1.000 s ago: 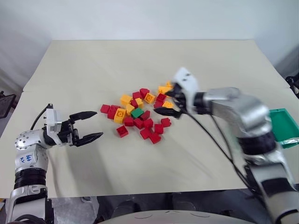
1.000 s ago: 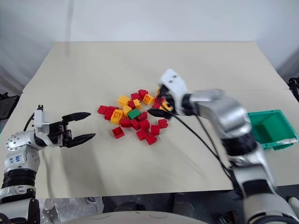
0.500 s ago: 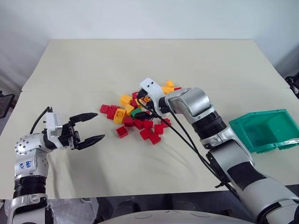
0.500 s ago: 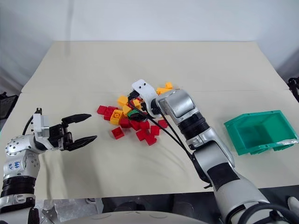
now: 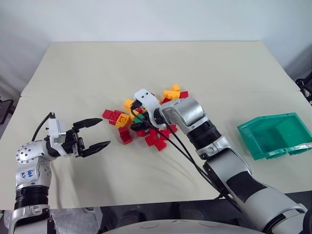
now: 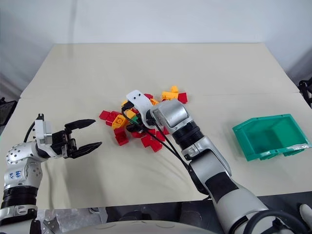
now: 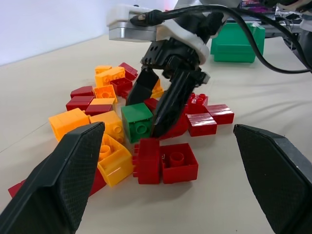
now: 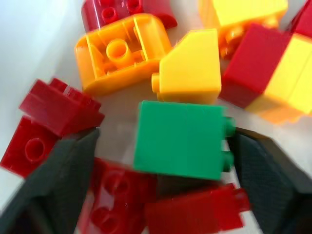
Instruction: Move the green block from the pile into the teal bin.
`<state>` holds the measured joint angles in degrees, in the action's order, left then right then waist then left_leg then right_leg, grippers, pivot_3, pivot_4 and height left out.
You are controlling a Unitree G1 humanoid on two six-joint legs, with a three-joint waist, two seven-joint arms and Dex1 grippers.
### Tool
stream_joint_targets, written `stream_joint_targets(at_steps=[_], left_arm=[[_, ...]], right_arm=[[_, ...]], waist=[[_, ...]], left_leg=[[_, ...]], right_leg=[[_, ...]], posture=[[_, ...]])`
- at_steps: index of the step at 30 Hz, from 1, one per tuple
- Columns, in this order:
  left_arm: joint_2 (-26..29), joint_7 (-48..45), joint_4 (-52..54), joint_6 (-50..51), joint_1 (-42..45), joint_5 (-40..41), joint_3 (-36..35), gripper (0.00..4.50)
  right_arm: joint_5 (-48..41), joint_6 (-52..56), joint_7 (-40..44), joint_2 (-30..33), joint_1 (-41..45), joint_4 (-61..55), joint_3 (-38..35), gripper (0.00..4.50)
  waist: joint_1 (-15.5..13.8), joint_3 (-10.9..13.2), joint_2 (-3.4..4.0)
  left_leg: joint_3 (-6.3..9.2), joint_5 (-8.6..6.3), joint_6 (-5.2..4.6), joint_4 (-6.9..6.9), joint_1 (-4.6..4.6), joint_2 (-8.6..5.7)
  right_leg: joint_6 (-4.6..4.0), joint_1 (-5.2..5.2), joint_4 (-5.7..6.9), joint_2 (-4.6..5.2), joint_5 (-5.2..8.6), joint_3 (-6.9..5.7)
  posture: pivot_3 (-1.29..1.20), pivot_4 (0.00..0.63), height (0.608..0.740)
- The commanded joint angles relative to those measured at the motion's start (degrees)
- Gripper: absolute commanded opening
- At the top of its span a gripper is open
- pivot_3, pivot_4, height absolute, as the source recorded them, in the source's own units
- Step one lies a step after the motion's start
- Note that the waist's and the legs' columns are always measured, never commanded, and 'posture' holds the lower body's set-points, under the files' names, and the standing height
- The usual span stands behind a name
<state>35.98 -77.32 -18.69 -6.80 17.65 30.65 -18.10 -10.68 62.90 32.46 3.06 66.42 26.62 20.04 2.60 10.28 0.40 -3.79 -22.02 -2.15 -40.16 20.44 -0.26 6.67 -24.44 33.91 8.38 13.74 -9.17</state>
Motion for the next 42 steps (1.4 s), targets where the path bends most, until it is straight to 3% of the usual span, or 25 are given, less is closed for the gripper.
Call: stream_joint_targets(at_steps=[1, 3, 6, 15, 21, 26, 34, 41, 42], left_arm=[[-0.09, -0.15, 1.35, -0.22, 0.37, 1.46, -0.43, 4.50], [-0.14, -0.12, 1.38, -0.02, 0.76, 1.32, -0.08, 4.50], [-0.38, 0.22, 2.35, 0.64, 1.10, 1.14, 0.76, 4.50], [-5.27, 7.02, 7.22, 5.37, 8.58, -3.14, 9.80, 4.50], [-13.00, 10.87, 4.41, 6.97, 16.88, -6.92, 17.20, 4.50], [-17.93, 10.91, 0.15, 5.96, 22.47, -10.33, 22.28, 4.50], [-23.61, 8.90, -5.88, 4.40, 28.52, -15.15, 28.75, 4.50], [-25.14, 7.15, -7.81, 1.91, 30.63, -16.08, 29.71, 4.50], [-25.33, 7.03, -8.35, 1.87, 31.06, -16.09, 29.65, 4.50]], right_arm=[[1.56, 0.43, -0.60, 1.53, -0.23, -2.04, -0.10, 2.89], [1.48, 0.26, -0.50, 2.15, -0.27, -3.51, -0.64, 2.39], [0.91, 0.84, -0.10, 3.51, -0.81, -6.81, -1.66, 2.39], [-5.13, -1.88, 1.00, 16.12, -14.53, -37.72, -15.94, 2.39], [-7.23, 3.21, 0.20, 30.11, -26.24, -53.31, -29.20, 2.39], [-5.84, 10.62, -1.16, 41.38, -40.55, -63.68, -45.83, 2.39], [-3.77, 15.13, -0.19, 47.62, -60.67, -69.60, -62.99, 2.39], [-1.00, 15.10, -3.07, 50.03, -66.72, -66.14, -63.19, 2.39], [-1.20, 15.04, -2.95, 50.30, -66.71, -65.63, -62.42, 2.74]], waist=[[-0.06, 0.00, 0.00], [-0.12, 0.00, 0.00], [-0.08, 0.00, 0.00], [-1.06, -0.01, -0.02], [-2.34, -0.01, -0.03], [-3.16, -0.01, -0.03], [-4.29, -0.01, -0.04], [-4.12, -0.01, -0.04], [-4.13, -0.01, -0.04]], left_leg=[[0.00, 0.00, 0.00, 0.00, 0.00, 0.00], [0.00, 0.00, 0.00, 0.00, 0.00, 0.00], [-0.01, 0.00, 0.00, 0.00, 0.00, 0.00], [-0.01, 0.00, -0.01, -0.01, 0.07, -0.05], [-0.15, 0.00, -0.02, -0.03, 0.08, -0.09], [-0.30, 0.00, -0.02, -0.05, 0.11, -0.10], [-0.71, 0.03, -0.06, -0.15, 0.06, -0.07], [-0.39, 0.05, -0.13, -0.17, -0.02, -0.03], [-0.39, 0.06, -0.14, -0.17, -0.02, -0.04]], right_leg=[[0.00, 0.00, 0.00, 0.00, 0.00, 0.01], [0.00, 0.00, 0.00, 0.00, 0.00, 0.01], [0.00, 0.00, -0.01, 0.00, 0.00, 0.01], [0.01, -0.01, -0.07, 0.03, 0.00, 0.01], [0.01, -0.01, -0.13, 0.02, -0.01, 0.02], [0.01, -0.01, -0.14, 0.00, -0.01, 0.01], [0.03, 0.04, -0.10, -0.02, -0.02, 0.12], [0.10, 0.05, -0.10, 0.04, -0.07, 0.26], [0.10, 0.05, -0.09, 0.05, -0.07, 0.27]], posture=[[0.00, 0.150, 0.740], [0.00, 0.150, 0.740], [0.00, 0.150, 0.740], [0.00, 0.150, 0.740], [0.00, 0.150, 0.740], [0.00, 0.150, 0.740], [0.00, 0.150, 0.740], [0.00, 0.150, 0.740], [0.00, 0.150, 0.740]])
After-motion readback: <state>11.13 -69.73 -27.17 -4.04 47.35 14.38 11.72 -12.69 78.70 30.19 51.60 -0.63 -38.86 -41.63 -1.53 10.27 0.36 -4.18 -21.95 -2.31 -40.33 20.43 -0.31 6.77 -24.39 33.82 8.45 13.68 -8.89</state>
